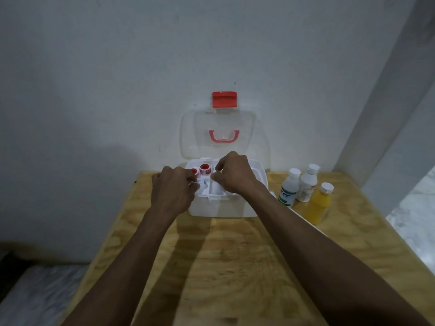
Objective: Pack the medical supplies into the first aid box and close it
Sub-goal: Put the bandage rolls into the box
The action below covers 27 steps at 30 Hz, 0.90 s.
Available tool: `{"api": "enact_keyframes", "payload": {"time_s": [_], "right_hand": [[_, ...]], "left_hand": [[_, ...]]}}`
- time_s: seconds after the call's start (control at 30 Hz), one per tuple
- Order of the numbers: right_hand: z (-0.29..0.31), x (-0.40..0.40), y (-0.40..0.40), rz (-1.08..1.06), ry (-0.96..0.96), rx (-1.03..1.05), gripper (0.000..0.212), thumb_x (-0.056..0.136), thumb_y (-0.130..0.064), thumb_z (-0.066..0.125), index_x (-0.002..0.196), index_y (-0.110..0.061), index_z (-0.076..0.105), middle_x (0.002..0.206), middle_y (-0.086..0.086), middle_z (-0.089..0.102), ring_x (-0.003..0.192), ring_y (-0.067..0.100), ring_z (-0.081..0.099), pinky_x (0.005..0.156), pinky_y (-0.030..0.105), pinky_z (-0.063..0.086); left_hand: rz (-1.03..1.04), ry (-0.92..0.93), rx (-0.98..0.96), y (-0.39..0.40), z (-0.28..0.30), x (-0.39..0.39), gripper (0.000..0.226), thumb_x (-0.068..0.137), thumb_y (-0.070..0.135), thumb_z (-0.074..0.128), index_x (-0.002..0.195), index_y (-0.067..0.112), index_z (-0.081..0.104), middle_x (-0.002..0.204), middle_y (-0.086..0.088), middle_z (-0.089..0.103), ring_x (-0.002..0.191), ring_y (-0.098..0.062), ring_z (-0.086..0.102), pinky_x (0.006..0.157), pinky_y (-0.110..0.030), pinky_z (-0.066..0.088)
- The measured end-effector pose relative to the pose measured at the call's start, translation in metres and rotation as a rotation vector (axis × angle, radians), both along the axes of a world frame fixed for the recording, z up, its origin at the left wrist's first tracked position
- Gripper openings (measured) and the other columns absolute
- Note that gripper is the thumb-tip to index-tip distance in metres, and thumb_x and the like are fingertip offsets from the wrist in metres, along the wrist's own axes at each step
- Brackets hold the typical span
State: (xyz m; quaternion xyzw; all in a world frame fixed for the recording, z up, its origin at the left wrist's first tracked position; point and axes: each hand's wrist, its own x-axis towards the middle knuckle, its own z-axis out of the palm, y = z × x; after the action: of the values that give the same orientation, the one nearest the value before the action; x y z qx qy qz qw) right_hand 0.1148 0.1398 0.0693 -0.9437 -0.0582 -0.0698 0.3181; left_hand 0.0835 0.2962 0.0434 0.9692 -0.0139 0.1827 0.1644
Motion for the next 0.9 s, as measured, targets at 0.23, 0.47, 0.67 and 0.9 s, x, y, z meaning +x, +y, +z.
{"api": "enact_keyframes", "payload": {"time_s": [0.23, 0.47, 0.67, 0.9], "right_hand": [[0.013, -0.026, -0.023, 0.006, -0.053, 0.074, 0.027, 0.09, -0.02, 0.068, 0.114, -0.009, 0.068, 0.113, 0.01, 0.068, 0.105, 0.027, 0.063, 0.093, 0.033, 0.05], [0.01, -0.079, -0.103, -0.113, -0.134, 0.078, 0.019, 0.087, -0.014, 0.065, 0.104, -0.013, 0.073, 0.097, 0.007, 0.073, 0.089, 0.02, 0.067, 0.084, 0.034, 0.054], [-0.018, -0.108, -0.157, -0.195, -0.098, -0.099, 0.021, 0.085, -0.01, 0.063, 0.103, -0.013, 0.074, 0.093, 0.01, 0.074, 0.084, 0.027, 0.067, 0.069, 0.031, 0.052], [-0.055, -0.125, -0.172, -0.232, -0.06, -0.223, 0.016, 0.091, -0.02, 0.059, 0.105, -0.019, 0.069, 0.093, 0.009, 0.067, 0.086, 0.026, 0.062, 0.062, 0.033, 0.049]], "left_hand": [[0.0, -0.071, -0.112, -0.009, 0.01, -0.019, 0.033, 0.085, 0.039, 0.07, 0.112, 0.02, 0.073, 0.116, -0.007, 0.072, 0.102, -0.028, 0.064, 0.093, -0.047, 0.049], [-0.146, -0.219, -0.344, -0.064, 0.017, -0.07, 0.025, 0.085, 0.027, 0.072, 0.107, 0.015, 0.074, 0.111, -0.005, 0.073, 0.096, -0.02, 0.065, 0.087, -0.028, 0.047], [-0.314, -0.091, -0.37, -0.131, -0.006, -0.084, 0.025, 0.089, 0.023, 0.066, 0.113, 0.018, 0.07, 0.109, -0.001, 0.07, 0.094, -0.013, 0.061, 0.083, -0.025, 0.049], [-0.424, 0.14, -0.185, -0.186, -0.025, -0.065, 0.023, 0.092, 0.014, 0.058, 0.114, 0.015, 0.066, 0.113, -0.003, 0.063, 0.1, -0.019, 0.06, 0.078, -0.023, 0.045]]}}
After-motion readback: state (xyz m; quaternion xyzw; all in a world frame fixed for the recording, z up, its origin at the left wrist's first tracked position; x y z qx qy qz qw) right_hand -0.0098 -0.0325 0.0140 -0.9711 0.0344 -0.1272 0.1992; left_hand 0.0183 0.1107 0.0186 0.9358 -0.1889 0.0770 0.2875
